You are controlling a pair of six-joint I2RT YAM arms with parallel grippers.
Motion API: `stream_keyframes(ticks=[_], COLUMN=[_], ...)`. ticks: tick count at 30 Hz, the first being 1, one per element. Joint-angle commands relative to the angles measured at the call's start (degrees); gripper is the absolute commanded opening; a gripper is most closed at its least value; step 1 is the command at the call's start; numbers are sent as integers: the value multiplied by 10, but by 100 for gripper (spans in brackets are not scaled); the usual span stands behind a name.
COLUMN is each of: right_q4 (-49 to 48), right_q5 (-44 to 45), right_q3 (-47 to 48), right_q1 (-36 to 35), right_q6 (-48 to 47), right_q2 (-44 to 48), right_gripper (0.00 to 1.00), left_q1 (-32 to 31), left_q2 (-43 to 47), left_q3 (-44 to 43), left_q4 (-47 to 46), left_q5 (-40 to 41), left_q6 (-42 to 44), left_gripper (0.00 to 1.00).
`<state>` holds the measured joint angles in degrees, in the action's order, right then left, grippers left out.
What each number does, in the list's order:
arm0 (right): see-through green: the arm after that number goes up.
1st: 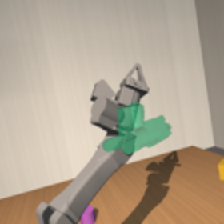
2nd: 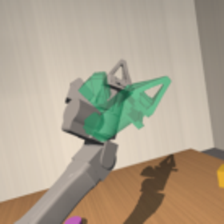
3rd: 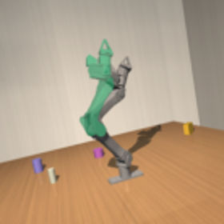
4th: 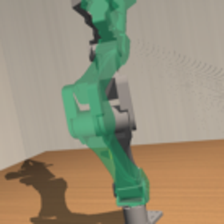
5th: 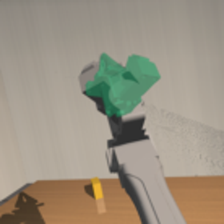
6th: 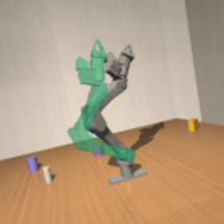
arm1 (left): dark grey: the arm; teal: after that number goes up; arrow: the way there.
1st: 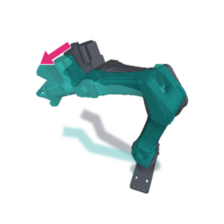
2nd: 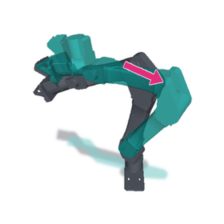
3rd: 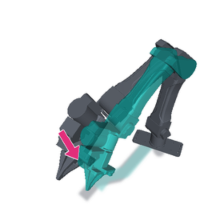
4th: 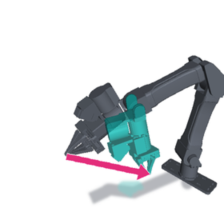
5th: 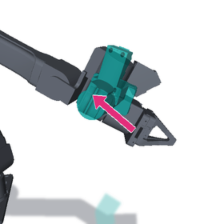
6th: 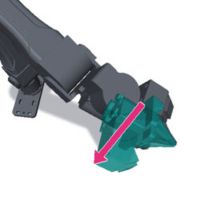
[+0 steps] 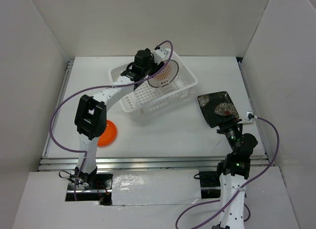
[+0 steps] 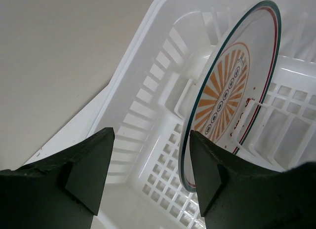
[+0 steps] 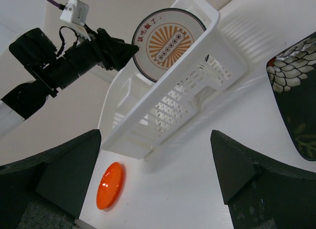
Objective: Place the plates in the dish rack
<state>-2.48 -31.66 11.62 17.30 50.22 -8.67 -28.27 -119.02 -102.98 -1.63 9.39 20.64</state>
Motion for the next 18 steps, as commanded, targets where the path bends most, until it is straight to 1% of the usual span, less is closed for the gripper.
stream_keyframes(ticks=[1, 5, 7, 8, 9, 10, 11, 14, 16, 18], right_q4=[-18, -12, -8, -5, -5, -5, -10, -27, -15, -9], right_q5=[5, 11, 19, 20, 22, 22, 20, 23, 37, 51], right_q3=[-1, 3, 9, 12, 12, 16, 17, 18, 31, 43], right_q1=[2, 2, 2, 3, 2, 2, 3, 3, 3, 3], right_q6=[-8, -6, -1, 6, 6, 12, 14, 22, 16, 4], right_q2=[1, -1, -5, -12, -17, -22, -39, -75, -92, -108], right_gripper=[100, 100, 100, 100, 100, 100, 100, 100, 100, 100], left_q1=[-1, -1, 0, -1, 0, 0, -1, -1, -1, -1], left_q2=[13, 29, 48, 71, 85, 99, 127, 161, 194, 224], left_q3=[-21, -35, -41, -34, -27, -20, -7, -11, 5, 27], left_q4=[-23, -13, -9, -16, -19, -22, -23, 3, 14, 9], left_q5=[13, 48, 94, 124, 124, 130, 136, 134, 103, 82], left_q6=[-13, -38, -70, -93, -93, -114, -123, -163, -180, -187], left_gripper=[75, 75, 75, 75, 76, 76, 79, 82, 82, 87])
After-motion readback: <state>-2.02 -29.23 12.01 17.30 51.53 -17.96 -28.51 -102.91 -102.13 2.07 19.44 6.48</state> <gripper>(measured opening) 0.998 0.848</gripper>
